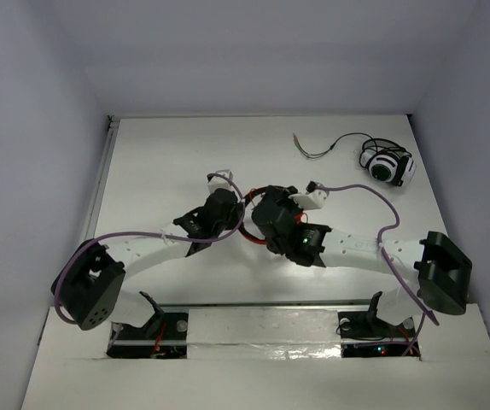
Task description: Wrap the headphones
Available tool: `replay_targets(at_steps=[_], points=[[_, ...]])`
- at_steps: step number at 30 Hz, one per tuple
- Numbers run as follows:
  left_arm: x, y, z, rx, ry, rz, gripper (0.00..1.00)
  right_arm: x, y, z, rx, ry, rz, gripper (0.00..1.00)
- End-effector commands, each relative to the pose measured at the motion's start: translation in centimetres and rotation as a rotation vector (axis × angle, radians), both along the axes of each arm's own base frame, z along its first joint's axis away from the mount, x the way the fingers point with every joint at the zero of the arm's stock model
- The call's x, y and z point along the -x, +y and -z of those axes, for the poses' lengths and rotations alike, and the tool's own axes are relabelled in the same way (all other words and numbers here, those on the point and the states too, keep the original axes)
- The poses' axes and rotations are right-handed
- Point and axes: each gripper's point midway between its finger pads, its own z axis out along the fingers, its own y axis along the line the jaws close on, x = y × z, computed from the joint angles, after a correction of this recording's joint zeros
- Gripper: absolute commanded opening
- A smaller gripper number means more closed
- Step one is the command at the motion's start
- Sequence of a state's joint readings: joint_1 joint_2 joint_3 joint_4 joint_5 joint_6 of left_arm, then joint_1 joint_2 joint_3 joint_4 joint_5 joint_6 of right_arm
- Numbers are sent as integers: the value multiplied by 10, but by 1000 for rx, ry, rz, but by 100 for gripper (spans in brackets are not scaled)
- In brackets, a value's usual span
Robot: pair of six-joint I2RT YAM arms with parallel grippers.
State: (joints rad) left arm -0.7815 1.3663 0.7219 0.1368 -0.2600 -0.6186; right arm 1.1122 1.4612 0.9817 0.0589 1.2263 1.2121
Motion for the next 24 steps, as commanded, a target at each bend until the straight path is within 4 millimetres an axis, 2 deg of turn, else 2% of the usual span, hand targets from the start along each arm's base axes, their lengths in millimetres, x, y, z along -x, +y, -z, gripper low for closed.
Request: replay_targets(at_steps=[1, 6, 13, 17, 18, 20, 24], points=[[-17, -13, -57, 140, -112, -1, 0, -4, -5, -16, -31, -33, 47, 0], [-17, -17, -65, 154, -126, 17, 0, -9, 14, -13, -14, -19, -4, 0], [-10, -15, -47, 136, -99, 36, 0, -18, 32, 2, 32, 15, -29, 0], [-10, -13, -45, 129, -102, 30, 0, -22, 42, 6, 45, 30, -44, 0], [-11, -11, -45, 120, -105, 23, 0, -22, 44, 14, 61, 49, -45, 0], [-12, -10, -47, 116, -108, 20, 0, -26, 45, 19, 69, 62, -41, 0], [-14, -10, -52, 106, -121, 19, 0, -25, 46, 31, 87, 91, -44, 17]])
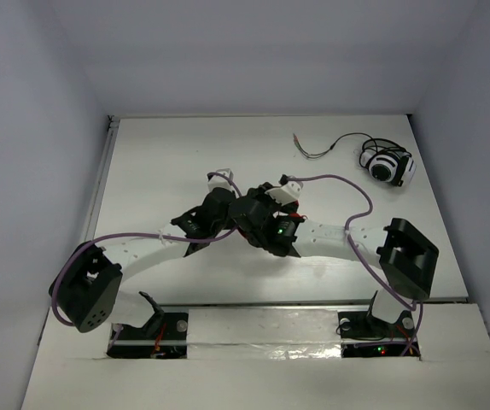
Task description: Wrap the headphones
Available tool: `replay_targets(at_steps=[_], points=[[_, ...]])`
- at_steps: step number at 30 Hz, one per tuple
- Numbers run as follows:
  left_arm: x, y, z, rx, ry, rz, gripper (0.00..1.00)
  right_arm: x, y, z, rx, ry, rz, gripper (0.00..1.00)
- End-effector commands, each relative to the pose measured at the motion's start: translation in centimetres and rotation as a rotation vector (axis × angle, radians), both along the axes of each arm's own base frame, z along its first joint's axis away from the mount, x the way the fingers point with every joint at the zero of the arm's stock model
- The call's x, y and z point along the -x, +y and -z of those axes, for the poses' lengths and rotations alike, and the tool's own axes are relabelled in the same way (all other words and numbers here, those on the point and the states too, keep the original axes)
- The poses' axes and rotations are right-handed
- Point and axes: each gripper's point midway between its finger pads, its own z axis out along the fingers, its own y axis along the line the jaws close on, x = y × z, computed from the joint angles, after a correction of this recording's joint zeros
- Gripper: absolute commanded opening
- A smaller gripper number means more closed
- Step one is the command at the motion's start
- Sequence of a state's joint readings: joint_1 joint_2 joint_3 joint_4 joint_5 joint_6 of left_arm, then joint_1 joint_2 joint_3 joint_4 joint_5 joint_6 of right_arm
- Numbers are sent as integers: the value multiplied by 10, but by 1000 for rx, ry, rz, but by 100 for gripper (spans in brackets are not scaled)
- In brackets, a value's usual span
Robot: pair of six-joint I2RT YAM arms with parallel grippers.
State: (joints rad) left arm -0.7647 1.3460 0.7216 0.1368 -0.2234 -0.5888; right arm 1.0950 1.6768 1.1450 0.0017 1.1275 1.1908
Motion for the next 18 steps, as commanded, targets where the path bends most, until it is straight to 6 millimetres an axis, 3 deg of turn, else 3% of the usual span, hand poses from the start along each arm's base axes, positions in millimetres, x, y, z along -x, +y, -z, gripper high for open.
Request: replay_targets(at_steps=[1, 7, 12, 18], points=[[-14, -10, -47, 96, -113, -10, 0, -3, -4, -8, -20, -4, 32, 19], [-20, -3, -44, 97, -97, -14, 0, -8, -16, -7, -12, 16, 36, 40], [-26, -3, -40, 88, -79, -7, 0, -11, -5, -12, 3, 43, -50, 59], [-28, -10, -33, 79, -57, 15, 0, -11, 6, -47, -7, 18, -149, 68]])
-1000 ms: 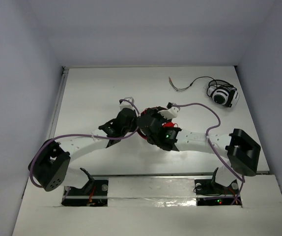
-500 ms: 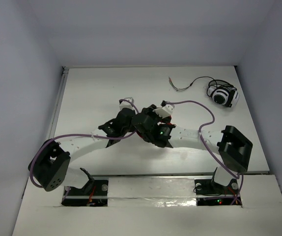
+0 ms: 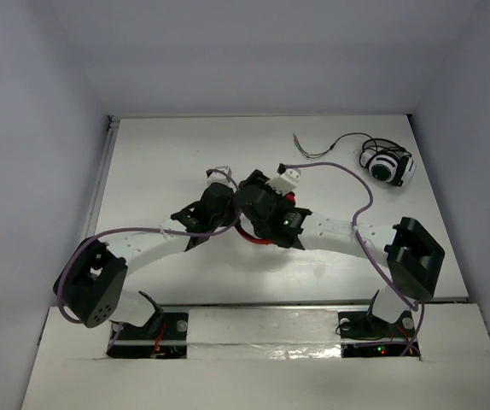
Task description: Wrap the headphones
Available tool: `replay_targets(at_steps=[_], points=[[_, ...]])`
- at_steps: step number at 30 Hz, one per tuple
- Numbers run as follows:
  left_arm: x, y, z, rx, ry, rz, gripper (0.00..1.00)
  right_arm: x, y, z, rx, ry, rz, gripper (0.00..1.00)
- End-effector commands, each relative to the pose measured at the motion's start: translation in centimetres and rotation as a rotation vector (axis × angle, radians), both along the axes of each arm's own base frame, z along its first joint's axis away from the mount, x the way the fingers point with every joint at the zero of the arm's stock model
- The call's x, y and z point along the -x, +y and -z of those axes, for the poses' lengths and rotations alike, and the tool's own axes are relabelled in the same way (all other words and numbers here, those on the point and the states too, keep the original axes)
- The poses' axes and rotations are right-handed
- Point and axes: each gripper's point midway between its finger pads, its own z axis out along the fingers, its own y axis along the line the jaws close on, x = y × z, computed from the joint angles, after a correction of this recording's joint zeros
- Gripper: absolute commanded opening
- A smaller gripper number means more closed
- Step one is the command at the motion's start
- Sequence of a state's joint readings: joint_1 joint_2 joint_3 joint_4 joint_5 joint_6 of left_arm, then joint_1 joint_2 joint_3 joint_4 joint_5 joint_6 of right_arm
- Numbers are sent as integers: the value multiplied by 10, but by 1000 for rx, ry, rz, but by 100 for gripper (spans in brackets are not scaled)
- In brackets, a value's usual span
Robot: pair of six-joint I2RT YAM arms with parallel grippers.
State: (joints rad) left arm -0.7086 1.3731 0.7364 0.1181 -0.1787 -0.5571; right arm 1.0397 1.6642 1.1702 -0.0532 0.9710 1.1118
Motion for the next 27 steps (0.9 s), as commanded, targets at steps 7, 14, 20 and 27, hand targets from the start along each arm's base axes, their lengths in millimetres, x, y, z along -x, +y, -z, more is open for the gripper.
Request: replay_targets(at_steps=[7, 14, 20, 27], points=[[-24, -24, -29, 100, -51, 34, 0, -1, -2, -89, -101, -86, -125, 70], [-26, -27, -41, 99, -62, 43, 0, 6, -38, -101, -100, -124, -77, 19], [-38, -31, -72, 79, -106, 55, 0, 28, -86, -149, -95, -254, -55, 0], [-76, -53, -129, 92, -192, 63, 0, 58, -145, -170, -91, -302, 2, 0]])
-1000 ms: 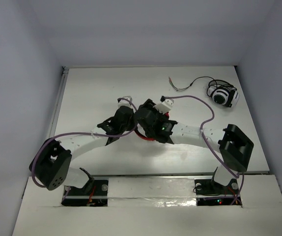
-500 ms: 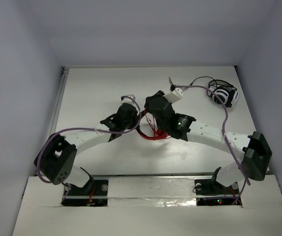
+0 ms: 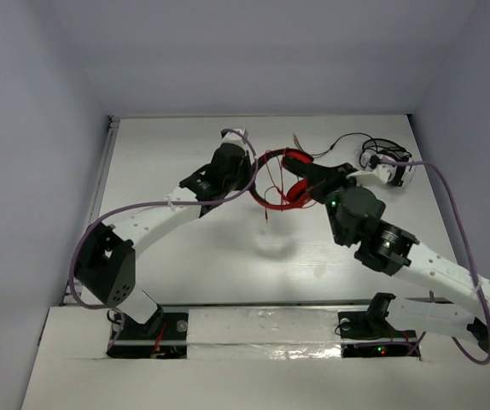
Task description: Wrap the headphones
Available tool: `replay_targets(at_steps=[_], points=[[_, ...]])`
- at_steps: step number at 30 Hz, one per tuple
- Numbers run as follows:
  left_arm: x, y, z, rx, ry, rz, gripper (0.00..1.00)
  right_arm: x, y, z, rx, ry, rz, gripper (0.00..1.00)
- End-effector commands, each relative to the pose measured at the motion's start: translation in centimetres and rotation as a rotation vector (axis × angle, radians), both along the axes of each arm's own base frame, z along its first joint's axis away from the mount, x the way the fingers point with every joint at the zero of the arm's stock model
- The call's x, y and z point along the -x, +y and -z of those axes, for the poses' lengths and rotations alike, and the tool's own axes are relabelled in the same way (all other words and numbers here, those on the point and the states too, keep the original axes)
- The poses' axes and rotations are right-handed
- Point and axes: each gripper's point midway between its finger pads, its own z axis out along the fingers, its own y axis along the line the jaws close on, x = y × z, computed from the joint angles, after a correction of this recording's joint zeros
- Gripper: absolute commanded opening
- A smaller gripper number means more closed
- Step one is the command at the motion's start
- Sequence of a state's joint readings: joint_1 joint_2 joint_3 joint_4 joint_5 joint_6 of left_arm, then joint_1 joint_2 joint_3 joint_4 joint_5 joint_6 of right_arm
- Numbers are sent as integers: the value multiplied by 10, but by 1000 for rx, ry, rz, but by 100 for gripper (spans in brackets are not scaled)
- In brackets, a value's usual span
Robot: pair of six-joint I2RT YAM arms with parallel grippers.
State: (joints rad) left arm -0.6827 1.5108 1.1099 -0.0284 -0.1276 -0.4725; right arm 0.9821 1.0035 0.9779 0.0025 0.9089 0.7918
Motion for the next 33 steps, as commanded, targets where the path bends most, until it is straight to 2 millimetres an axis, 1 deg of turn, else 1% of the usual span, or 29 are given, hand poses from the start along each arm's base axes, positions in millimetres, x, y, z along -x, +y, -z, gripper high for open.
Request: replay_targets(at_steps=[1, 2, 4, 6, 7, 9, 10, 12, 13, 14, 15, 16, 17, 18, 19, 21, 22, 23, 24, 25, 27, 28, 29, 30, 31, 32, 33], points=[[-28, -21, -55, 83, -106, 8, 0, 6, -29, -1, 59, -9, 66, 0], [-30, -23, -54, 85, -103, 11, 0, 11, -36, -6, 49, -17, 71, 0], [-34, -31, -47, 91, -89, 26, 0, 14, -43, -3, 66, -10, 80, 4], [-37, -34, -40, 90, -76, 24, 0, 16, -48, 0, 75, -4, 84, 7], [-37, -35, -30, 80, -59, 26, 0, 17, -49, 2, 79, -2, 84, 12], [-37, -36, -24, 89, -55, 26, 0, 18, -50, 7, 83, -1, 84, 19], [-36, -35, -15, 81, -46, 22, 0, 18, -49, 8, 86, 1, 80, 24], [-37, -33, -6, 70, -41, 12, 0, 17, -46, 14, 95, 6, 69, 31], [-37, -31, 4, 54, -30, 2, 0, 17, -42, 17, 101, 10, 56, 38], [-39, -31, 7, 56, -35, -1, 0, 16, -38, 21, 109, 16, 42, 45], [-42, -27, 10, 57, -36, -11, 0, 16, -38, 20, 107, 15, 42, 45], [-42, -26, 15, 54, -36, -15, 0, 15, -33, 24, 116, 22, 27, 50], [-45, -21, 20, 53, -36, -29, 0, 15, -31, 26, 120, 25, 22, 52], [-45, -21, 25, 51, -30, -32, 0, 14, -29, 29, 124, 28, 14, 54], [-52, -11, 33, 48, -17, -55, 0, 13, -25, 32, 132, 35, 2, 58], [-58, -4, 43, 40, -11, -76, 0, 12, -22, 36, 140, 41, -5, 61], [-64, 4, 52, 24, -4, -101, 0, 12, -20, 35, 137, 42, -12, 64], [-68, 4, 54, 22, -19, -105, 0, 12, -17, 37, 141, 44, -20, 65], [-73, 11, 57, 12, -22, -127, 0, 12, -16, 37, 139, 43, -26, 66], [-77, 15, 67, -12, -17, -151, 0, 11, -13, 39, 142, 44, -38, 67], [-88, 28, 72, -24, -20, -194, 0, 11, -9, 41, 148, 47, -49, 67], [-90, 30, 79, -39, -14, -206, 0, 10, -6, 42, 154, 51, -59, 67], [-95, 35, 80, -42, -16, -224, 0, 10, -5, 44, 160, 54, -62, 67], [-96, 36, 83, -51, -16, -224, 0, 10, -4, 44, 164, 57, -64, 67], [-97, 37, 90, -67, -7, -230, 2, 10, -4, 45, 168, 58, -64, 67], [-98, 38, 92, -74, -6, -232, 3, 10, -4, 46, 172, 59, -64, 67], [-98, 39, 95, -83, -2, -233, 7, 10, -5, 45, 169, 57, -64, 67]])
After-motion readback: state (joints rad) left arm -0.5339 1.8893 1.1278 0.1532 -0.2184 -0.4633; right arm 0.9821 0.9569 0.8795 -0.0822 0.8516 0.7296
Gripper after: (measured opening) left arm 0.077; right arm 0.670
